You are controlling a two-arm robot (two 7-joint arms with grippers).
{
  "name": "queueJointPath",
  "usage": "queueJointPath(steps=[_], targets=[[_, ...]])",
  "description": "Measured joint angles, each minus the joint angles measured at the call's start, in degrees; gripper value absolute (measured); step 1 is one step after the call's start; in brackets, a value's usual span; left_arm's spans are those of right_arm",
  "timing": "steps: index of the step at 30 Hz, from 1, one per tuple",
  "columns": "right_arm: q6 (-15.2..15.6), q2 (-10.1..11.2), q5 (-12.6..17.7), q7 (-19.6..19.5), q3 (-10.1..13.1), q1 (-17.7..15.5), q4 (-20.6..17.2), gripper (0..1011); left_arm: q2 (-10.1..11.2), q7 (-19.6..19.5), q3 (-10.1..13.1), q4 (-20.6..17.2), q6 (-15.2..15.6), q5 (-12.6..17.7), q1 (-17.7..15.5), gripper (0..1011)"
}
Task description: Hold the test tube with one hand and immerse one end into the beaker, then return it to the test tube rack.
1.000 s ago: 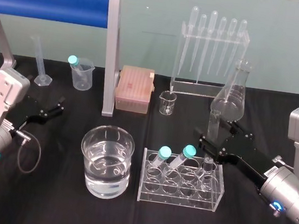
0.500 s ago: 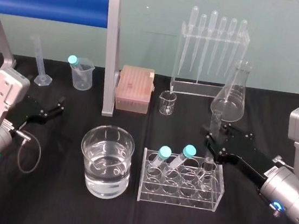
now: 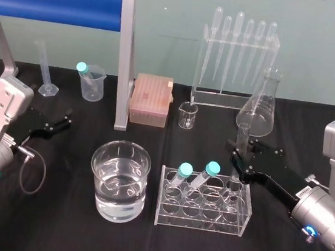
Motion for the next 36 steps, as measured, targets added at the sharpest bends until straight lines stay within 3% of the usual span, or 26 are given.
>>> queueJointPath(steps=[9,18,27,36], targets=[[-0.4,0.05,2.12,1.75,0.37,-0.03,-0.65,234,0.0,0.0,0.0,0.0,0.0,0.0,0.0,1000],[-0.98,0.97,5.57,2.33,1.93,-0.86,-4.44,233,0.0,0.0,0.0,0.0,0.0,0.0,0.0,1000],[-3.27,1.89,7.17,2.17,3.89,-1.1,-7.31,233,0.0,0.0,0.0,0.0,0.0,0.0,0.0,1000],[-7.36,1.0,7.67,3.94,4.25,1.73,-4.14,234,0.0,0.0,0.0,0.0,0.0,0.0,0.0,1000]])
